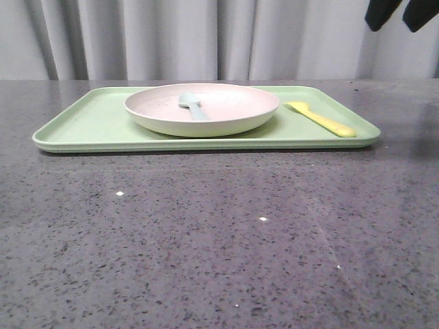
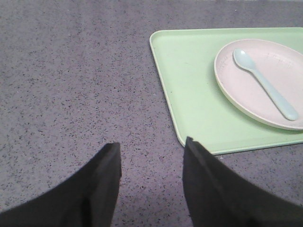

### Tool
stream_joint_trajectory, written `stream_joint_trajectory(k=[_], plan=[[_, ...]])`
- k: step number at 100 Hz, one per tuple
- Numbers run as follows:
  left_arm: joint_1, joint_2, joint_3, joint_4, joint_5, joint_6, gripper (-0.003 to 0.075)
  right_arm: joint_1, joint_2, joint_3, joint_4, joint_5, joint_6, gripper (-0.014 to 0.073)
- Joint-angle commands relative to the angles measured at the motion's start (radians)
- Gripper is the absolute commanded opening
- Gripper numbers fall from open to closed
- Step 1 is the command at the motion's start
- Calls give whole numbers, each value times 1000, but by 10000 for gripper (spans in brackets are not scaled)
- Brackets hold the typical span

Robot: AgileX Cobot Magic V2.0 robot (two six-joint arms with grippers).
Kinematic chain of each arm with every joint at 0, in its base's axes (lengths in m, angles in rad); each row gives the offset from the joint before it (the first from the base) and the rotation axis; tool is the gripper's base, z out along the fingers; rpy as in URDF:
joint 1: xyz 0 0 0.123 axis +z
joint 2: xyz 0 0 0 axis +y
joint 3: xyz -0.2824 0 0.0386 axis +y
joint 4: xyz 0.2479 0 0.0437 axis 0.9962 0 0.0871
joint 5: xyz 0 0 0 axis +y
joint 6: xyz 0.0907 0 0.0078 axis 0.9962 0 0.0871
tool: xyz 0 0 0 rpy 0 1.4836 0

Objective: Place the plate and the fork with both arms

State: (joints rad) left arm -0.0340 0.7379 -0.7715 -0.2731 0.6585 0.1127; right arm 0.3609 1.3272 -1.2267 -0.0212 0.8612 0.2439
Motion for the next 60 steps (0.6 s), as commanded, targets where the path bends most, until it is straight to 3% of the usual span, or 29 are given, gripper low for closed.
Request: stream_joint_trajectory(k=[1,21,45,60], plan=[[3,-4,-27,-15,-80,-3,312,-5,-113,59,-6,-117,1,340],[3,-6,-13,-15,-82,-3,312,-5,-321,260,-36,-241,1,330],[3,-72,16,-15,-109,-3,302,-5,-532,427,-71,-311,1,115],[3,-126,42,-15,-109,-3,144,-5,-661,503,-78,-359,1,-40]])
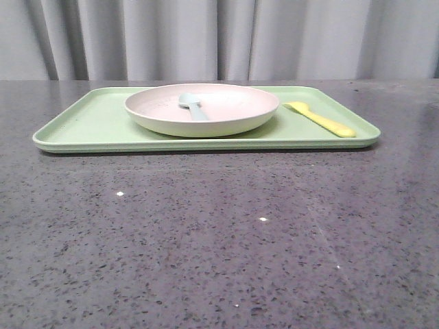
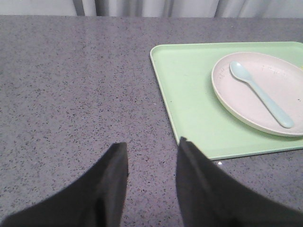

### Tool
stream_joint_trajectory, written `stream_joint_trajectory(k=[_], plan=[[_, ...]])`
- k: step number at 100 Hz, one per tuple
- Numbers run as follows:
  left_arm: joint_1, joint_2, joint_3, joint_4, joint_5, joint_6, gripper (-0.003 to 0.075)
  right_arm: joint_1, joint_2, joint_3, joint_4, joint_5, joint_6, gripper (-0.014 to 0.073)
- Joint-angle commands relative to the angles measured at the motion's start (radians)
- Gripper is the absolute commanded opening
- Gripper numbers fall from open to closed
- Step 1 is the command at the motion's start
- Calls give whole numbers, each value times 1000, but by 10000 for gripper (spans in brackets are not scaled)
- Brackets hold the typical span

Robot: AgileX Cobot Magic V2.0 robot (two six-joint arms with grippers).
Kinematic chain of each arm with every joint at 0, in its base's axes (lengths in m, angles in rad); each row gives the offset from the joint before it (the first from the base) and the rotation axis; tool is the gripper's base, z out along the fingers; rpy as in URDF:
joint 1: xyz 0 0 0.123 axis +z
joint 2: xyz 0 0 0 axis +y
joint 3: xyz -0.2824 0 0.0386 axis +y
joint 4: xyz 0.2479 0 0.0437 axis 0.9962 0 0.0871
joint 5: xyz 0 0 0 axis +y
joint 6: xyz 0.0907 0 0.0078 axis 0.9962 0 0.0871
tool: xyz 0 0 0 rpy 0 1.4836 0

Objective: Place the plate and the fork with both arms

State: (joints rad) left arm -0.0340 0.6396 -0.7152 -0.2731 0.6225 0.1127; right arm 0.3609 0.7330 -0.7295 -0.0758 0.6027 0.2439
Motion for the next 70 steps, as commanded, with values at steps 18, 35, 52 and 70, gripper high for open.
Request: stream_joint_trajectory(k=[18,35,52,70], plan=[[3,-92,13,-15,-71,17,-20,-5,-183,69,-24,-85,1,-67],[3,-137,36,-15,-69,23,-20,-5,-292,106,-24,-71,1,-67],[3,-174,75,-15,-71,23,-20,-5,-396,152,-24,-92,1,-67],[3,-211,113,-15,-73,23,-20,-5,-485,193,-32,-100,1,-67]])
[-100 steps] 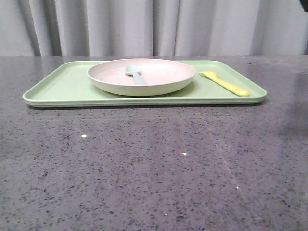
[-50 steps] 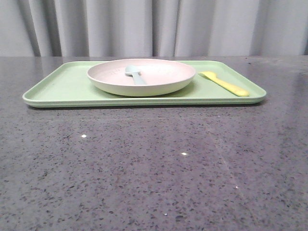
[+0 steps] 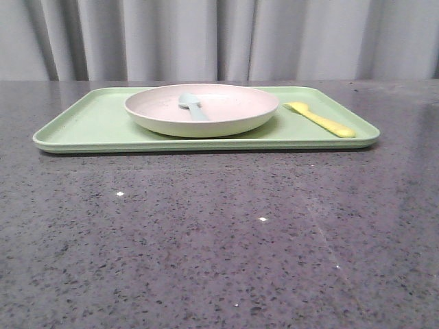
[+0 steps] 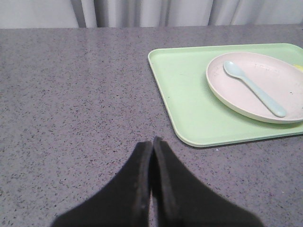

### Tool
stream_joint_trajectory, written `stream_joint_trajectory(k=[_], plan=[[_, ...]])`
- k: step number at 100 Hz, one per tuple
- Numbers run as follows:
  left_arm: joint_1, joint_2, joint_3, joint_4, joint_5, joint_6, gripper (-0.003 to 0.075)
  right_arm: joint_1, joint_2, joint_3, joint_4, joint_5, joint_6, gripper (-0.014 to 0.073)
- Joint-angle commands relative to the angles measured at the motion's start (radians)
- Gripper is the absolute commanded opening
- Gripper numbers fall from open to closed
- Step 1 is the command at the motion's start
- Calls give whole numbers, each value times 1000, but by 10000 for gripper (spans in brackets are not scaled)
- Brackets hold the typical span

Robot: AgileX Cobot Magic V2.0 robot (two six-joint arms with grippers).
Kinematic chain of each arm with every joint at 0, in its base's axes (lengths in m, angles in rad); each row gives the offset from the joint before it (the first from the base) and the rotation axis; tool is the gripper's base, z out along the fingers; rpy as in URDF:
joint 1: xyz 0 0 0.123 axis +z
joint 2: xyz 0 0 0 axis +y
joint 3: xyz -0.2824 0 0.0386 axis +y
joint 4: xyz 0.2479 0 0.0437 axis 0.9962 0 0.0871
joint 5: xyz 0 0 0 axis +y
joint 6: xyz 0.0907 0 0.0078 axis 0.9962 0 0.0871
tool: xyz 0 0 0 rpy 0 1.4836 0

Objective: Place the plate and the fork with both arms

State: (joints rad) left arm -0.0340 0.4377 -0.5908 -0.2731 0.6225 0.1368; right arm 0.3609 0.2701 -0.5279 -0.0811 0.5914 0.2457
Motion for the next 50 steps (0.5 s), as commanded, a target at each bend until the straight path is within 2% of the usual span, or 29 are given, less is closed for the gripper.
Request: stream_joint_trajectory(k=[1,50], plan=[[3,-10,-8,-15,-73,-1,-20,-5,-25,-5,-28,-91,-1,-67],[3,-53,29,-19,-73,-1,-20,-5,-89,32,-55,-108,-1,-67]])
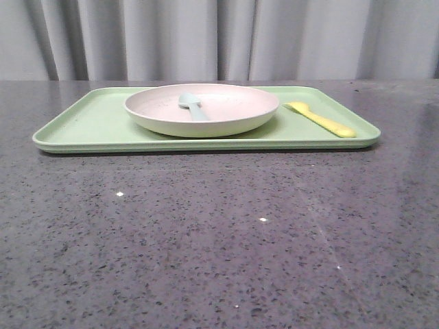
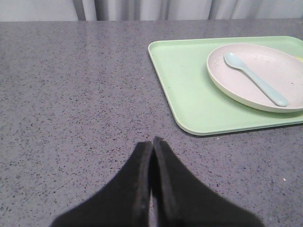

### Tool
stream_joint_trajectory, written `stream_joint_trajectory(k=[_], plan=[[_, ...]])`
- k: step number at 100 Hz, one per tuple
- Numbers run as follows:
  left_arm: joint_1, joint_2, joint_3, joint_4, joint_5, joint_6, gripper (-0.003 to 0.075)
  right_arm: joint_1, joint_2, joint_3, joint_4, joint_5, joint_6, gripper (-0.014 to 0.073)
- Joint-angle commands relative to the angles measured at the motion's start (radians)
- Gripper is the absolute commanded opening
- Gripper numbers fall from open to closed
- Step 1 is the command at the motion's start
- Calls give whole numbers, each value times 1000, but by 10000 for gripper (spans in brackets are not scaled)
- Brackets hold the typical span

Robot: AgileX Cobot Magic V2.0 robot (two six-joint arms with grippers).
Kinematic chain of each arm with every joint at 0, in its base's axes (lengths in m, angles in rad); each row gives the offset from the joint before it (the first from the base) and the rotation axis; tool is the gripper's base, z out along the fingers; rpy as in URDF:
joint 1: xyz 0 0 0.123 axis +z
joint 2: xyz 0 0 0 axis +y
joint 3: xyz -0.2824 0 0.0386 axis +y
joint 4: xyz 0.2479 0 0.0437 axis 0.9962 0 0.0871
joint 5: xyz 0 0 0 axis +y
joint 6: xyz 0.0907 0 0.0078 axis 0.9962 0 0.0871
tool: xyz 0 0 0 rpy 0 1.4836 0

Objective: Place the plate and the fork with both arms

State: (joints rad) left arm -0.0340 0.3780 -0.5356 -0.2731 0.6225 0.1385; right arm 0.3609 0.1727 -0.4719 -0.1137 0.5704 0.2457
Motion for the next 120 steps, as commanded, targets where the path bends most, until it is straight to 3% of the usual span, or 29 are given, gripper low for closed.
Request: stream_joint_trajectory(k=[1,100,120], plan=[[3,6,-26,-19,-73,-3,-20,-5,9,-24,-22,-87,-1,-67],[-15,6,-24,9,-73,-3,-20,-5,9,-24,-22,-87,-1,-67],[-70,3,28,52,-234,-3,-20,-5,9,-24,-22,-87,-1,-67]])
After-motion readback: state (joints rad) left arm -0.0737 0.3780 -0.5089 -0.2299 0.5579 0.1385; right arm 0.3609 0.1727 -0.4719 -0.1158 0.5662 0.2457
